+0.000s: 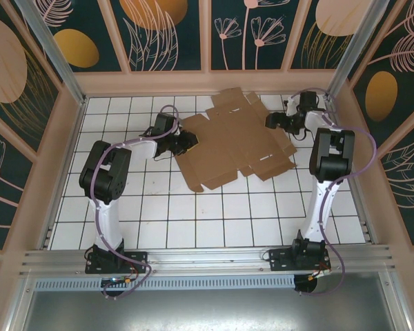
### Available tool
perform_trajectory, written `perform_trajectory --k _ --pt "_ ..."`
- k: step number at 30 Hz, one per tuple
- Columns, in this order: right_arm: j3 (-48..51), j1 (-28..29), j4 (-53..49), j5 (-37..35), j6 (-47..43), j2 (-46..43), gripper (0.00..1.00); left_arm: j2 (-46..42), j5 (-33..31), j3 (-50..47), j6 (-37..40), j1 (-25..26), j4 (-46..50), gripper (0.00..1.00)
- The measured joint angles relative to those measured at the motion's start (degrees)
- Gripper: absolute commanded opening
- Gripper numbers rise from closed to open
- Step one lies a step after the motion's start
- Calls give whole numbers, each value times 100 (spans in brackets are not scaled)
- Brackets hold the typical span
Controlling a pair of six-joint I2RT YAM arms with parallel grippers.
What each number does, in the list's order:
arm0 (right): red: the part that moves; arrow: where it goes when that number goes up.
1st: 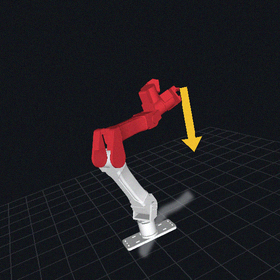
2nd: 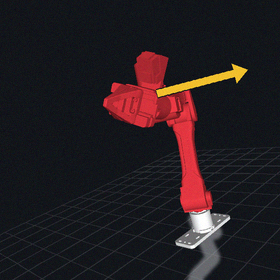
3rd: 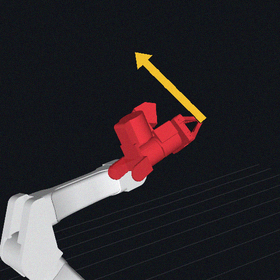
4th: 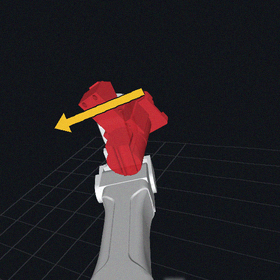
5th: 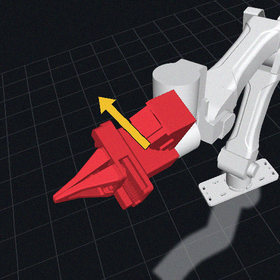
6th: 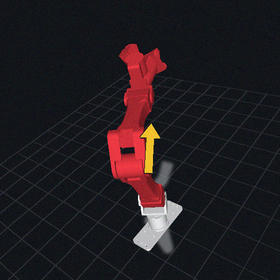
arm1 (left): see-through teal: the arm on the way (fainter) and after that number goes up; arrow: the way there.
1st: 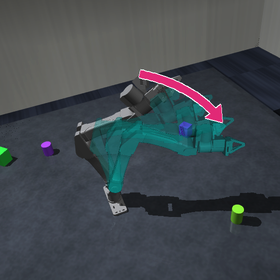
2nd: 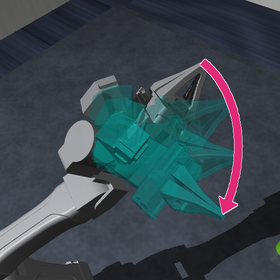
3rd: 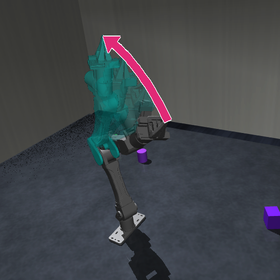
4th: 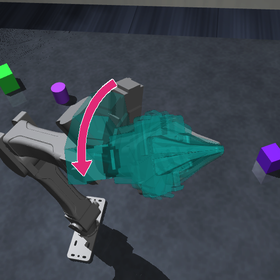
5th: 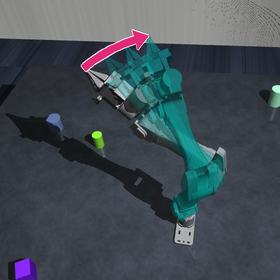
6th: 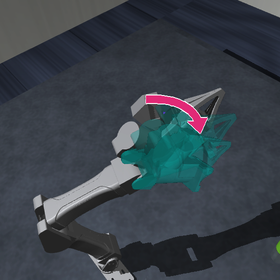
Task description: Fold the paper box
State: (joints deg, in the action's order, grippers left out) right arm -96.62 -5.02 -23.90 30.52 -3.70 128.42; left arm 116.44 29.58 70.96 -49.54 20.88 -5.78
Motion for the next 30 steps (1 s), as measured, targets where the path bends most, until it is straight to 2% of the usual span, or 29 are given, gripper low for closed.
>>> perform_trajectory --k 3,8,10,12,14,15,21,26,30 --pt "24 -24 7 254 -11 79 72 83 20 0 -2 -22 2 23" --pt "72 85 -55 385 0 79 30 157 20 0 -4 -33 2 22" --pt "85 162 -66 321 -31 70 23 157 20 0 -4 -33 2 22" --pt "120 258 -55 131 -101 15 10 157 20 0 -4 -33 2 22" --pt "219 380 -24 -173 -232 -122 3 157 15 0 -4 -33 4 22" --pt "282 481 20 -411 -337 -238 0 149 9 9 -4 -33 24 22" --pt "1027 1425 743 -2070 -1239 -1246 0 -317 -282 79 22 -48 372 23" --pt "1921 2514 2065 -3401 -3185 -2044 0 -1010 -417 400 -59 -136 407 31" --pt "2435 3112 3185 -4378 -4815 -2155 0 -1591 -457 490 -240 -214 282 40"
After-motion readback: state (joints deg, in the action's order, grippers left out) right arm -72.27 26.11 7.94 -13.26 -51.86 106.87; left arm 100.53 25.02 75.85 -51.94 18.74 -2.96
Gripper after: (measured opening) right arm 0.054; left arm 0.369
